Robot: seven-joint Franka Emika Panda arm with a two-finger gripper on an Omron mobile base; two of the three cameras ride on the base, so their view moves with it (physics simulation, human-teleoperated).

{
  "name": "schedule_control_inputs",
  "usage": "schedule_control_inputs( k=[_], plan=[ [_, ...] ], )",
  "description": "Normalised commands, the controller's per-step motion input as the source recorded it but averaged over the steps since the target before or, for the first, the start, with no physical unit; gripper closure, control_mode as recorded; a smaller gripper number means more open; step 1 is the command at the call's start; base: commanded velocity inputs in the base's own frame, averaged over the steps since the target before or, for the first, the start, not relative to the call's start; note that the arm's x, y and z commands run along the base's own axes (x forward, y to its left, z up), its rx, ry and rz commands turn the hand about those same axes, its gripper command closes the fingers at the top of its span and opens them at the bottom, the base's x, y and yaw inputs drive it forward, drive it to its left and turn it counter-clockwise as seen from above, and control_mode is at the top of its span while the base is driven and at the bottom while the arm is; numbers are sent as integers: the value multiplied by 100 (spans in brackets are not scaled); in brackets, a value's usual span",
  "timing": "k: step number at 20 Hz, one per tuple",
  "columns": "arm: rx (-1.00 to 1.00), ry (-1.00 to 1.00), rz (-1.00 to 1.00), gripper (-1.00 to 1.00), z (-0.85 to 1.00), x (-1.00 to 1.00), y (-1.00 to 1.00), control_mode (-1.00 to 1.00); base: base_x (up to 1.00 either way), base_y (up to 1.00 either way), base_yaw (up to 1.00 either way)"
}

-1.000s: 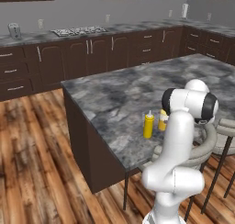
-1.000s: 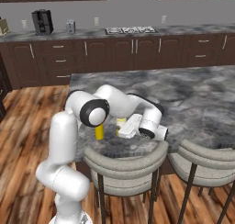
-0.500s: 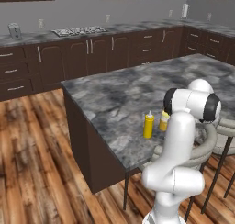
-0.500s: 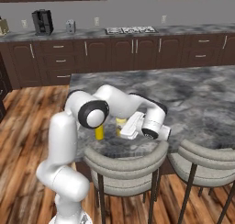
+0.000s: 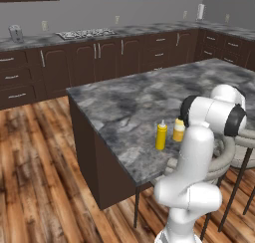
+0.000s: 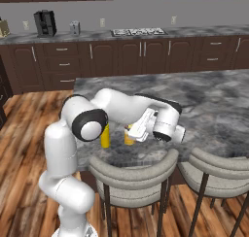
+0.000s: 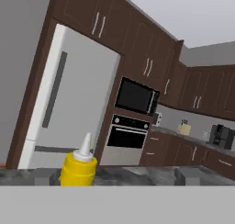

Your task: The dining table condiment station is running low on mustard. Refill the condiment station by opening the cabinet and taking the mustard from the cabinet and placing it on the dining table.

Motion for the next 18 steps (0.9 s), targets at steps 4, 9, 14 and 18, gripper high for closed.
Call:
schedule_control_inputs(
  k=[4,9,14,18],
  plan=[
    [0,-8,5,-100,52,-50,6,-100,0,0,0],
    [-10,-18,9,-100,46,-85,39,-100,0,0,0],
    [-27,-31,7,-100,34,-100,77,-100,0,0,0],
    [-30,-38,1,-100,55,-93,92,-100,0,0,0]
  ],
)
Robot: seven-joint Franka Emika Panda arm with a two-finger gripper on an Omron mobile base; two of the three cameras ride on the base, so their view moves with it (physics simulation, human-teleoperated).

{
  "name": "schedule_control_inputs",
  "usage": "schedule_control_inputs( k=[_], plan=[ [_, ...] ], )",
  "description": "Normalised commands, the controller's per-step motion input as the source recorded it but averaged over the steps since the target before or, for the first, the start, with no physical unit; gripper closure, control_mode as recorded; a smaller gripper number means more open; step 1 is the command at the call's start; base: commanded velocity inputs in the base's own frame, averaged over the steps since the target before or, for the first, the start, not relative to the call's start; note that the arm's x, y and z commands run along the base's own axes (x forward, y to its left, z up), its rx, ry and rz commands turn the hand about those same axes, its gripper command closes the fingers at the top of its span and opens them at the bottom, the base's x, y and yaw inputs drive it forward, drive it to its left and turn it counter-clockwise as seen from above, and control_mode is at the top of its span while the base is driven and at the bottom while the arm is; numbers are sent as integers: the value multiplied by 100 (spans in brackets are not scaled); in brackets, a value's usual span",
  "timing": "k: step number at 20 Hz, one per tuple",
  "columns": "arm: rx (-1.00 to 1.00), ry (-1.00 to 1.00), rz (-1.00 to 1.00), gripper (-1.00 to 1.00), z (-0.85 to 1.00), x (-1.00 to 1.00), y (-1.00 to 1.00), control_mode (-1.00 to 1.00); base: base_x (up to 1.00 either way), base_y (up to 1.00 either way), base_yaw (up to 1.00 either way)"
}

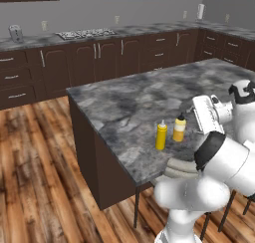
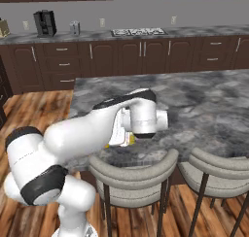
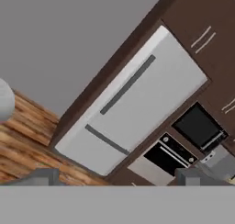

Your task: The dining table condiment station is running low on mustard. Refill the condiment station by opening the cabinet and taking the mustard from the cabinet and placing it on the dining table.

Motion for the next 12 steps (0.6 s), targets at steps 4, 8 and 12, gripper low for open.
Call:
schedule_control_inputs(
  k=[4,8,12],
  plan=[
    [-28,-36,0,-100,74,-71,92,-100,0,0,0],
    [-27,-34,0,-100,79,-56,83,-100,0,0,0],
    [-21,-29,0,-100,72,-45,58,-100,0,0,0]
  ],
)
